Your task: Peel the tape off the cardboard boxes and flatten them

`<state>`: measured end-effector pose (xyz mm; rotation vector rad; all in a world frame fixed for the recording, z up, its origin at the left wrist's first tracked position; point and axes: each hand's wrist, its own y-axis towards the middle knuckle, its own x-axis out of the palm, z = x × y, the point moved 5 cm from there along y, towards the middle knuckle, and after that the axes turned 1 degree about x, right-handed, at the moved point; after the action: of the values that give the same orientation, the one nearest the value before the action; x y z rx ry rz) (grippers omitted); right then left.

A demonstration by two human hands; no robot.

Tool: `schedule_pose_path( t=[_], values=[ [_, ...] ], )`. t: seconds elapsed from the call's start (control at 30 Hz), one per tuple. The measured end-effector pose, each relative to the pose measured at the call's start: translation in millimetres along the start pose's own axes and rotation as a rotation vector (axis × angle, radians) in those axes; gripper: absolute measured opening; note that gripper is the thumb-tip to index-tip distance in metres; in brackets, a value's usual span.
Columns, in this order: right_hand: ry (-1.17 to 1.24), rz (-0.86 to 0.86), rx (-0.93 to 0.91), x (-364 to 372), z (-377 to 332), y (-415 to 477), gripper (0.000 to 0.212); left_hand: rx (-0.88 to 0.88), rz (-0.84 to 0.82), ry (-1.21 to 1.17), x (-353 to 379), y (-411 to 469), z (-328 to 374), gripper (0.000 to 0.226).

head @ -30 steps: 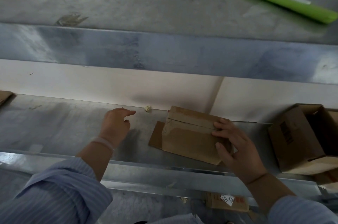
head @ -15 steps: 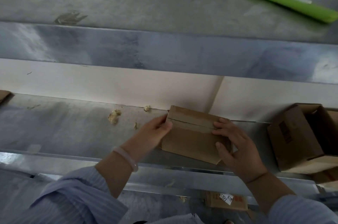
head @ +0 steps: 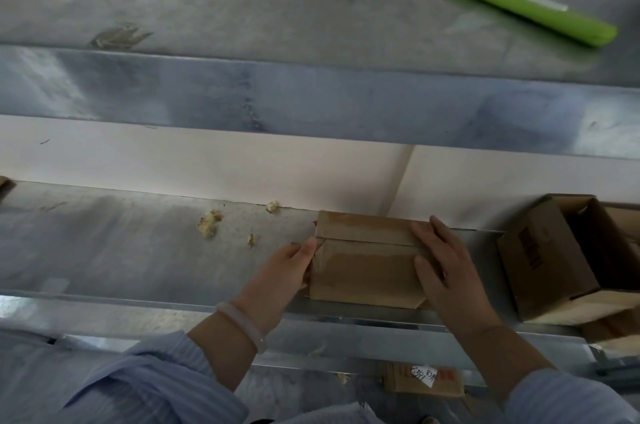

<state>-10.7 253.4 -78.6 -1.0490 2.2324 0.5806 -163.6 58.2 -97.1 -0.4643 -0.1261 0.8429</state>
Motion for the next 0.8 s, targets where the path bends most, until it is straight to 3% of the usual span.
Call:
schedule_pose_path(
  t=[0.13, 0.23, 0.3, 0.47, 0.8],
  values=[
    [-0.410, -0.064, -0.294, 11, -40, 8, 0.051, -0.070, 0.045, -0.114, 1, 3, 0, 0.033],
    [-0.649, -0.252, -0.296, 29, -52, 15, 0.072, -0.079, 0.098, -0.201, -1, 3, 1, 0.029],
    [-0.752, -0.260, -0.319, 33, -48, 16, 0.086, -0.088, 0.117, -0.248, -3, 5, -2, 0.029],
    [-0.797, -0.255, -0.347, 35, -42, 14, 0.084, -0.173, 0.149, -0.396, -5, 10, -10, 0.022],
    [-0.824, -0.263, -0.333, 37, -42, 13, 0.084, -0.305, 0.108, -0.371, -2, 30, -13, 0.019]
  ],
)
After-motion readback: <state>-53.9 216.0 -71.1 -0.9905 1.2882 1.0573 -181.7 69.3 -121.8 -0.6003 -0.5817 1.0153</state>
